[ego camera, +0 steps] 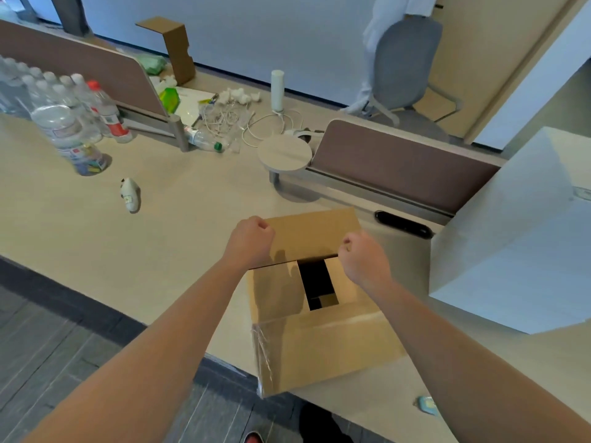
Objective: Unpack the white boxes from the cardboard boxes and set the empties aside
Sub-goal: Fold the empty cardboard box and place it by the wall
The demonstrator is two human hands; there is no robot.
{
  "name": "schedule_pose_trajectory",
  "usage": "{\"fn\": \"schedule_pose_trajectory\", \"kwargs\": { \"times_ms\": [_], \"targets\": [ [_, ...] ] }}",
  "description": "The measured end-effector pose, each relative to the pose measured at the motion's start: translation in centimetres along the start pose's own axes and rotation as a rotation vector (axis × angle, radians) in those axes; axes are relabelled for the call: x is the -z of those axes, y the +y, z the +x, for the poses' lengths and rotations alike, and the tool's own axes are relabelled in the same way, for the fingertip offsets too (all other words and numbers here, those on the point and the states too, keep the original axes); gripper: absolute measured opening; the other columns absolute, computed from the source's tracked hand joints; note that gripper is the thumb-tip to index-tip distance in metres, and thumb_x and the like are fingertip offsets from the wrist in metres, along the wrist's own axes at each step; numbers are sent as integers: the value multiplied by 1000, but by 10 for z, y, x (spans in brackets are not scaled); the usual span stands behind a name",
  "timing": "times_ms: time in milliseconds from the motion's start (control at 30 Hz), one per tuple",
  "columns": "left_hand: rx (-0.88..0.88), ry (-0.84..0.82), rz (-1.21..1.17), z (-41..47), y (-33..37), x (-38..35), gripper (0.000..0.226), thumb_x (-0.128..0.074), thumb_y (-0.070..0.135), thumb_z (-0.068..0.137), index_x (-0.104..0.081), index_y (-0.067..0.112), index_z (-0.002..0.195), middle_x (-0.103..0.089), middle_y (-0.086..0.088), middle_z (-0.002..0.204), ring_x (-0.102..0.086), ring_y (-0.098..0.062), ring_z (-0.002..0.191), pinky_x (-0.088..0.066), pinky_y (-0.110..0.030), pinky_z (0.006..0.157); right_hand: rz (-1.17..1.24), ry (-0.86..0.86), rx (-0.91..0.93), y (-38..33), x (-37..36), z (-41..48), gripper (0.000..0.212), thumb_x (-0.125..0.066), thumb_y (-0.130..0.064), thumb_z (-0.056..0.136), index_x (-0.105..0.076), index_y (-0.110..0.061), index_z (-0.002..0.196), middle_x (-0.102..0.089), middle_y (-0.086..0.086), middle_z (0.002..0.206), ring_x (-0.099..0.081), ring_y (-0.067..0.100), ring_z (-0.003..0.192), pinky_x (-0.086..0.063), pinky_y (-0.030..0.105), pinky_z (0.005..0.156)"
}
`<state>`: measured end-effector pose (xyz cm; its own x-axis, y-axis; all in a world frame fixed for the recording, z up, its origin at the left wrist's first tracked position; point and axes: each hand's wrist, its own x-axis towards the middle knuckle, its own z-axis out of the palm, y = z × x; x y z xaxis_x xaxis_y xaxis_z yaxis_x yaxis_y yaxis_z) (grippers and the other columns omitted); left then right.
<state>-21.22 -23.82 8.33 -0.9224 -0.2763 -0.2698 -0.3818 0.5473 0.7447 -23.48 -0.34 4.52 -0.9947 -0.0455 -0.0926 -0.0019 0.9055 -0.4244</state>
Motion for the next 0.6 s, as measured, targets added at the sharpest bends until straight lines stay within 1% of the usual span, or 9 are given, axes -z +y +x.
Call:
{"fn": "schedule_pose_trajectory", "kwargs": {
  "times_ms": [67, 133, 200, 233, 300, 400, 467, 500, 600],
  "targets": [
    [20, 31, 31, 17, 0, 0, 34, -49, 23, 92, -63, 11, 120, -64, -4, 117, -59, -20, 98, -44, -30, 81, -11, 1, 36, -4, -1, 21, 27, -47, -26, 98, -64, -15, 116, -58, 3, 116, -51, 18, 94, -42, 31, 80],
    [45, 40, 71, 32, 0, -1, 38, -50, 26, 93, -59, 13, 128, -61, -5, 127, -59, -22, 108, -45, -31, 87, -4, -24, 80, -11, -1, 43, 34, -47, -26, 99, -60, -13, 127, -56, 4, 129, -53, 20, 110, -44, 34, 92],
    [53, 31, 119, 46, 1, -2, 41, -50, 28, 96, -55, 14, 134, -54, -4, 138, -54, -23, 121, -43, -33, 98, 14, -52, 126, -16, -4, 64, 41, -46, -25, 98, -55, -12, 136, -51, 4, 140, -47, 23, 128, -40, 40, 107],
    [57, 23, 141, 53, 1, -2, 42, -50, 29, 97, -53, 15, 136, -51, -4, 142, -52, -24, 125, -43, -35, 103, 5, -63, 154, -20, -6, 75, 42, -46, -25, 97, -54, -12, 136, -51, 4, 141, -44, 24, 131, -37, 42, 111],
    [80, 1, 190, 65, 0, -4, 45, -49, 29, 98, -51, 15, 140, -50, -4, 144, -52, -25, 127, -43, -39, 106, -59, -90, 207, -27, -11, 94, 44, -46, -28, 95, -54, -14, 136, -51, 4, 143, -39, 26, 136, -32, 46, 114],
    [141, -30, 249, 79, -2, -7, 48, -48, 31, 98, -47, 18, 144, -51, -5, 145, -53, -26, 125, -45, -40, 105, -165, -160, 222, -34, -17, 111, 50, -43, -36, 99, -45, -20, 146, -42, 1, 153, -26, 25, 147, -19, 48, 121],
    [171, -56, 262, 85, -6, -8, 49, -49, 32, 98, -46, 16, 144, -51, -6, 145, -52, -26, 128, -42, -41, 107, -169, -212, 213, -36, -20, 118, 52, -40, -39, 100, -42, -22, 149, -39, 0, 156, -21, 24, 150, -12, 51, 122],
    [178, -63, 262, 86, -7, -8, 49, -49, 33, 98, -47, 14, 143, -53, -7, 143, -53, -27, 127, -42, -41, 108, -159, -233, 206, -35, -22, 119, 52, -40, -40, 100, -42, -22, 149, -41, 1, 155, -23, 24, 149, -11, 52, 122],
    [168, -22, 267, 84, -6, -4, 47, -49, 32, 97, -52, 11, 139, -55, -8, 141, -53, -26, 127, -42, -41, 108, -135, -251, 193, -34, -21, 117, 49, -40, -42, 101, -47, -21, 145, -52, 2, 145, -39, 26, 140, -13, 53, 121]
  ]
}}
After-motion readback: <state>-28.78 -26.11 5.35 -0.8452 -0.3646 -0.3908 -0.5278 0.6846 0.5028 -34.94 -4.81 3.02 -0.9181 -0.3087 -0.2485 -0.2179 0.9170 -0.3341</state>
